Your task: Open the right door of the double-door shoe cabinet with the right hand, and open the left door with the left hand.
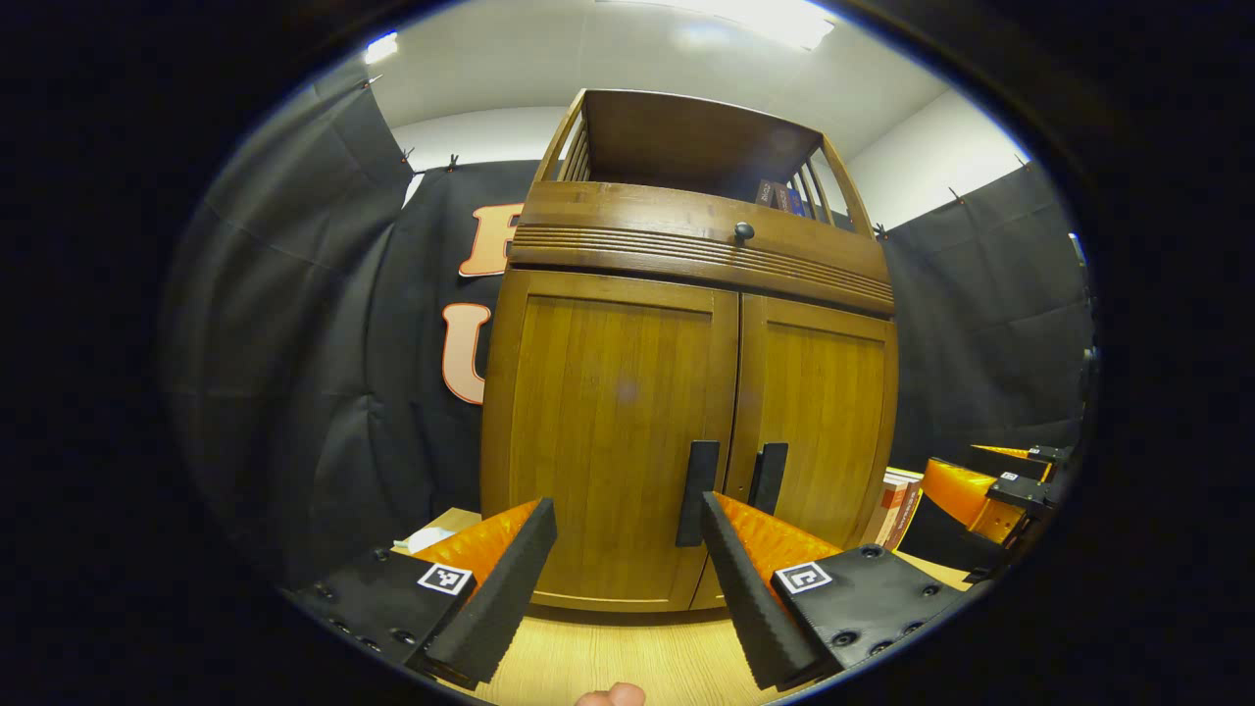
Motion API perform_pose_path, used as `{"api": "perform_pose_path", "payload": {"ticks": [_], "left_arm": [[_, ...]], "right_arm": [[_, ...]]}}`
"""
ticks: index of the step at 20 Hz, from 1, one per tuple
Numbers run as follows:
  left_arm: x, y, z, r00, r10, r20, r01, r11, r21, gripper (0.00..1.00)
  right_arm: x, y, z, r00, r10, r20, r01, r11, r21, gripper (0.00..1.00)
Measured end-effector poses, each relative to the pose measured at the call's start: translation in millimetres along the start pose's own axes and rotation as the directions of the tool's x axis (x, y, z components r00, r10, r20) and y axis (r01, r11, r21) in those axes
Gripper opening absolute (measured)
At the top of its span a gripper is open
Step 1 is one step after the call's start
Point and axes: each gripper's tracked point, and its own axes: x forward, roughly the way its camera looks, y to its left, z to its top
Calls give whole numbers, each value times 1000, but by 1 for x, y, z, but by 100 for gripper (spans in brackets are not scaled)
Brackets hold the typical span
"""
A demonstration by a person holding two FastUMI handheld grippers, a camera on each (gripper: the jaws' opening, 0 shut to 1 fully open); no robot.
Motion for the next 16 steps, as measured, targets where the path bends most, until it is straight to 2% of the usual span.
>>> {"api": "perform_pose_path", "payload": {"ticks": [1, 3, 4, 6, 8, 9, 15, 16], "left_arm": [[-1, -1, -2, 1000, -2, -6, 2, 1000, 1, 96], [-3, 0, -2, 1000, 1, -7, 0, 1000, 3, 94], [-3, 1, -2, 1000, 5, -6, -5, 1000, 2, 99], [-6, 3, -3, 1000, 11, -12, -11, 1000, 0, 96], [-9, 5, -6, 1000, 16, -17, -16, 1000, 1, 94], [-10, 7, -6, 1000, 20, -18, -20, 1000, 3, 96], [-17, 17, -4, 999, 50, -15, -50, 999, 1, 96], [-17, 18, -2, 999, 52, -12, -52, 999, 1, 99]], "right_arm": [[8, 4, -2, 1000, 15, -7, -15, 1000, 17, 98], [24, 18, -1, 999, 44, -12, -43, 997, 63, 94], [31, 24, 1, 998, 58, -9, -57, 996, 76, 94], [47, 34, -1, 997, 82, -14, -81, 995, 62, 98], [62, 40, -8, 995, 100, -29, -99, 995, 30, 94], [71, 45, -13, 993, 108, -37, -108, 994, 20, 94], [122, 74, -41, 987, 140, -77, -140, 990, 7, 94], [129, 78, -42, 987, 143, -68, -143, 990, 5, 94]]}}
